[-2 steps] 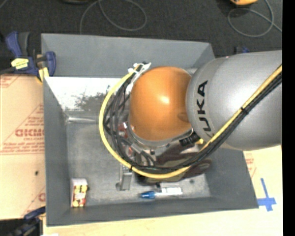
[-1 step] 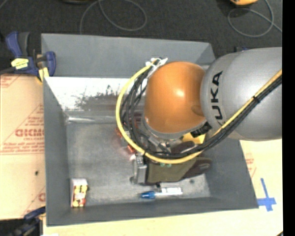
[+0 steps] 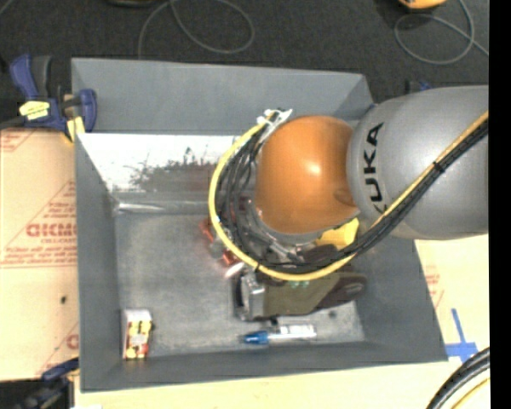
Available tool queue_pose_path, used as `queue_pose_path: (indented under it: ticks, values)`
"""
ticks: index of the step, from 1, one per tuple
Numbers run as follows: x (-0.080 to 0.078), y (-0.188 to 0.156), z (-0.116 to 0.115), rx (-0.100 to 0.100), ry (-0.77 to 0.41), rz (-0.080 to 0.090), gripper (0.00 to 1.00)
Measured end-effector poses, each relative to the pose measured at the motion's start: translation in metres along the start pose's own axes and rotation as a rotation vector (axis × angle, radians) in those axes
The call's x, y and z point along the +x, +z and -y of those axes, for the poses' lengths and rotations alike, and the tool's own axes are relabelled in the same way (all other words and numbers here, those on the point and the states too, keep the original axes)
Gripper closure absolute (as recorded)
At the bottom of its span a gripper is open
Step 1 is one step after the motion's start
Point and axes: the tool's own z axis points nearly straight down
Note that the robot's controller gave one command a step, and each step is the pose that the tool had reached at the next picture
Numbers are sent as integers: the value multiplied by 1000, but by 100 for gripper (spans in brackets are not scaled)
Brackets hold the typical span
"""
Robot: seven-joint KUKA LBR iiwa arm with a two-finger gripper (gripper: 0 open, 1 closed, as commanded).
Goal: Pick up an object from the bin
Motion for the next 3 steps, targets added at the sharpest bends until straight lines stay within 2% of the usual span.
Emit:
queue_pose_path:
  ticks: [1,2,3]
  values:
    - [-1,6,12,-6,-59,-2,0]
    - [-9,19,29,-4,219,0,0]
    - [-10,43,53,-4,190,-1,0]
